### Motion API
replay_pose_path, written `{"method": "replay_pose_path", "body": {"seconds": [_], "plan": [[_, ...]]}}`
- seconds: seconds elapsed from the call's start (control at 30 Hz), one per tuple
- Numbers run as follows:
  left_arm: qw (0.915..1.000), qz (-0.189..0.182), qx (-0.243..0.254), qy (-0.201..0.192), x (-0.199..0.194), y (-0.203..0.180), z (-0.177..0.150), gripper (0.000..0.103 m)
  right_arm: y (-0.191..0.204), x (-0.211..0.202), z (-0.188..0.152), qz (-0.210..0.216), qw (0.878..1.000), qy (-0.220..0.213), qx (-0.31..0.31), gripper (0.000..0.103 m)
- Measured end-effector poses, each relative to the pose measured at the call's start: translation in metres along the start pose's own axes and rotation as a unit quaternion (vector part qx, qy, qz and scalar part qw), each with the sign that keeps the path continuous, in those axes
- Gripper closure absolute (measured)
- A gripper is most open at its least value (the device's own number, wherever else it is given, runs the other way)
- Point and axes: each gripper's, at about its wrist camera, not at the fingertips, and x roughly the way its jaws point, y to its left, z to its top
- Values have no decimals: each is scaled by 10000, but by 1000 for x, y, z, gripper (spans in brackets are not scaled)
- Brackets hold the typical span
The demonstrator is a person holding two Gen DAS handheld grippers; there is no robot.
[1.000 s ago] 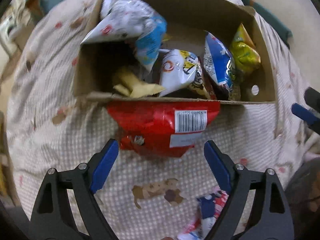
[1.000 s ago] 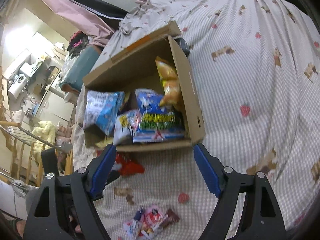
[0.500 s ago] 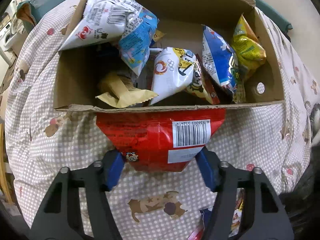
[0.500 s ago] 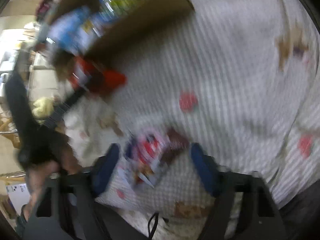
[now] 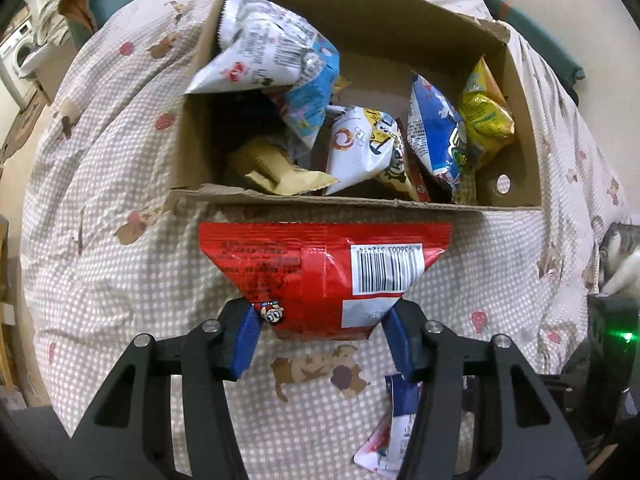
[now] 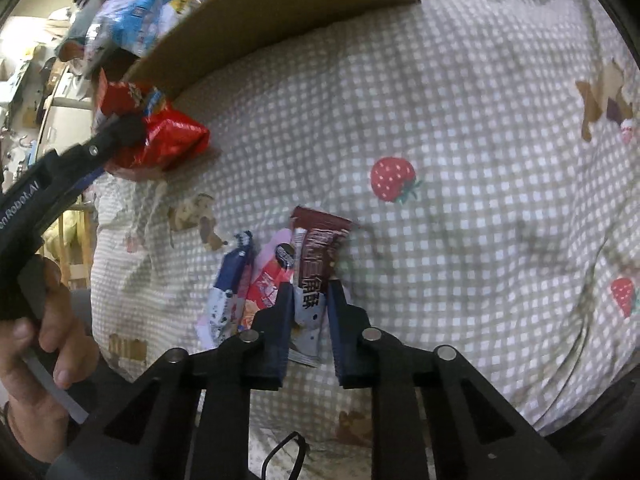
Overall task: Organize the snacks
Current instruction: 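Carry the red bag into the box with the left tool while the right tool carries the chocolate bar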
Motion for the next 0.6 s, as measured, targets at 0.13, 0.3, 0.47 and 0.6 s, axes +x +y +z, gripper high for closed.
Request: {"method": "replay_pose_path", "body": {"seconds": [0.13,0.3,0.47,0.6], "plan": [[9999,56,-7,-112,-9,4,-4,53,-5,-26,-3,291,9984,-471,76,86],[9996,44,-207,-187,-23,11,-11,53,-3,-58,-4,736,9917,-1051,-30,86],[9991,9,-109,-416,-49,2,-2,53,8,-94,6,948,9802,-1694,-393,86],[9982,23,-157,-582,-70,-1,23,53,19,-123,23,1014,9697,-2131,-635,86]]}}
